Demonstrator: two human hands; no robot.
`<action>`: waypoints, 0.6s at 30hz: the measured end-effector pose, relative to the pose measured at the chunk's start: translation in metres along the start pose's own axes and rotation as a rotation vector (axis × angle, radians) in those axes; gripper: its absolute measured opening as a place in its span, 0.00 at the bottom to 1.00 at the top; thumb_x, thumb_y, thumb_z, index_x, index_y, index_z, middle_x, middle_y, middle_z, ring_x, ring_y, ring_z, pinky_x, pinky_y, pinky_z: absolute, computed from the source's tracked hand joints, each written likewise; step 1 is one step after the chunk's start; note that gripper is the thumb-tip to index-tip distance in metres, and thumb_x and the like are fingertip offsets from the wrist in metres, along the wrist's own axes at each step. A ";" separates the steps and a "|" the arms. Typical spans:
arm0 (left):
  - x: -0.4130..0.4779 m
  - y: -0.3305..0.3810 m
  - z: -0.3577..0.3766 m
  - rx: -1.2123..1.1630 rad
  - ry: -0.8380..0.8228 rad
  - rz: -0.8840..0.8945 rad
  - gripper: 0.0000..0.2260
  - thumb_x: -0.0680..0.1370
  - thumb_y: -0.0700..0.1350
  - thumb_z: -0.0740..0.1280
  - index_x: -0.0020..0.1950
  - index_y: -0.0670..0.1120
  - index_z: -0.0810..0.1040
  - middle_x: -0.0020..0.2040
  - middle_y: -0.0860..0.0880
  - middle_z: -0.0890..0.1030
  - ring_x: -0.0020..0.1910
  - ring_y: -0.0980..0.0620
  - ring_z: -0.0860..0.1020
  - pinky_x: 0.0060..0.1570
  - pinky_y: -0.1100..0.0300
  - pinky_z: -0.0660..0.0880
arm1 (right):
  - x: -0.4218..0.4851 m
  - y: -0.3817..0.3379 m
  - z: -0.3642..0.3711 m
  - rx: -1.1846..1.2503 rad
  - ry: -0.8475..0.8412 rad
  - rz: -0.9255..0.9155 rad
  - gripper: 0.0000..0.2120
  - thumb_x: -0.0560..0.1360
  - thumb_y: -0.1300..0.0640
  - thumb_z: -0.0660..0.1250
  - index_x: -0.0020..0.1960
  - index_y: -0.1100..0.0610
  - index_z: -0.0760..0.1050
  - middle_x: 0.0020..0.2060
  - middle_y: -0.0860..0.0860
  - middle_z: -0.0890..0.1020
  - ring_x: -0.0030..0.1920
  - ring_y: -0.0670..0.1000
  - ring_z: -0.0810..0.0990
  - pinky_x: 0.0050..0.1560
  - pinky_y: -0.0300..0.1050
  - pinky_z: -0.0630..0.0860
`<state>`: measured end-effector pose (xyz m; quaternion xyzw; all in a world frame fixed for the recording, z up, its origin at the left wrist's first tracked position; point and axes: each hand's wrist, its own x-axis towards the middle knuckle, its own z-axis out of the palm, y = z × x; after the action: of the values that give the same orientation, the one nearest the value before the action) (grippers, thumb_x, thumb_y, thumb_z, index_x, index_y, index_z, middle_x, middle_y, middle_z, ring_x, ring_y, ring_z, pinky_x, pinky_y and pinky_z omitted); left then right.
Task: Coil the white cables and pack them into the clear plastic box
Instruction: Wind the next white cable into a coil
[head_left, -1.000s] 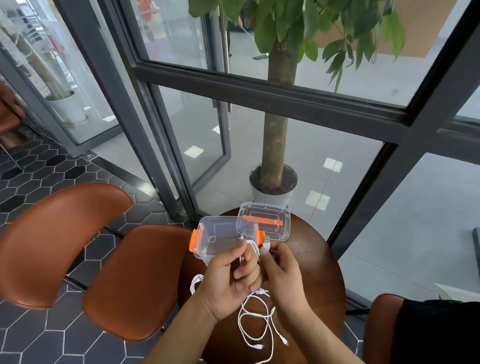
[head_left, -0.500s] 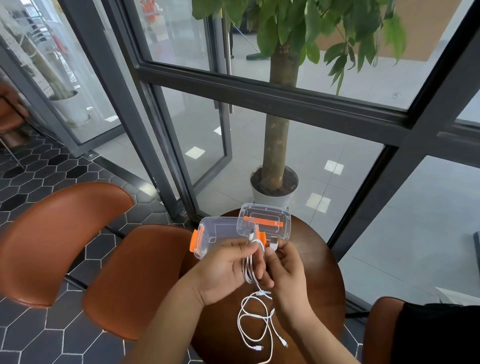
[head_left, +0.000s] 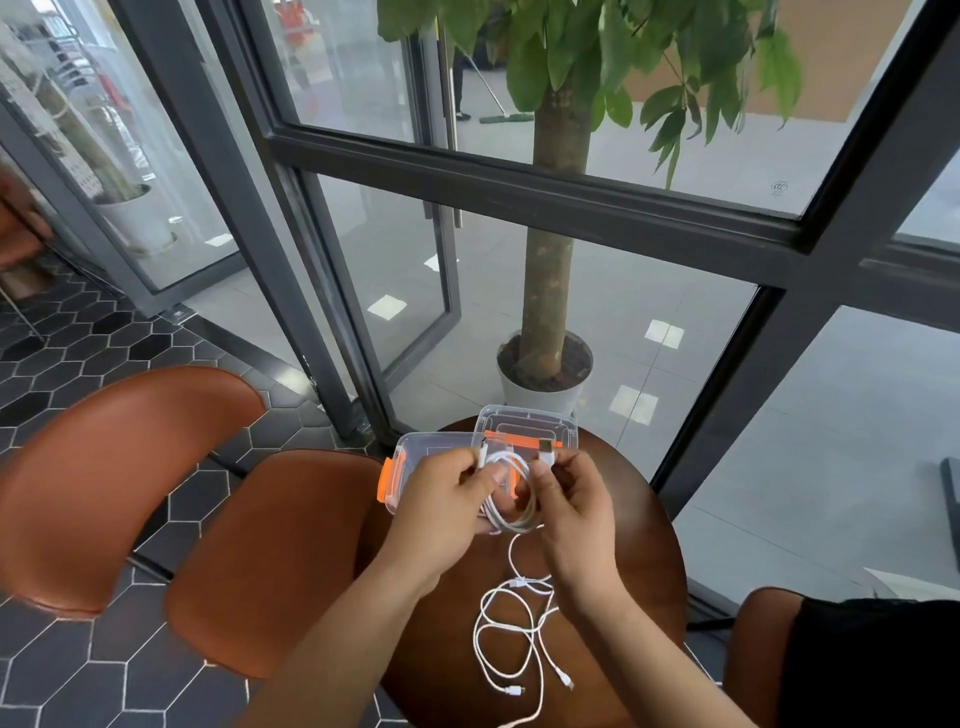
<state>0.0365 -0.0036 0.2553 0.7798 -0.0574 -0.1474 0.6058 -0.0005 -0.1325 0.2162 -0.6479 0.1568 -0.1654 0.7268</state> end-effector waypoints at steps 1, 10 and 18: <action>0.000 0.000 -0.001 -0.027 0.007 -0.011 0.07 0.82 0.42 0.65 0.53 0.42 0.83 0.41 0.44 0.86 0.43 0.47 0.86 0.46 0.46 0.84 | 0.000 -0.002 -0.002 0.006 -0.017 0.023 0.04 0.81 0.62 0.66 0.50 0.60 0.78 0.39 0.59 0.85 0.39 0.53 0.83 0.46 0.56 0.81; -0.010 0.009 -0.003 -0.302 -0.024 -0.162 0.07 0.82 0.39 0.64 0.51 0.39 0.82 0.40 0.38 0.85 0.43 0.37 0.86 0.44 0.43 0.83 | -0.004 -0.002 -0.035 -0.334 -0.307 0.012 0.07 0.78 0.56 0.71 0.49 0.48 0.87 0.38 0.46 0.88 0.40 0.46 0.84 0.42 0.52 0.81; -0.009 0.012 0.004 0.010 0.009 -0.121 0.09 0.82 0.41 0.65 0.45 0.40 0.82 0.34 0.42 0.84 0.35 0.43 0.85 0.42 0.40 0.83 | -0.009 -0.012 -0.045 -0.138 -0.537 0.115 0.18 0.77 0.75 0.63 0.52 0.58 0.86 0.37 0.56 0.81 0.33 0.51 0.75 0.33 0.44 0.78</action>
<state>0.0282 -0.0081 0.2673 0.7855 -0.0079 -0.1799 0.5921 -0.0293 -0.1697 0.2233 -0.7064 0.0059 0.0649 0.7048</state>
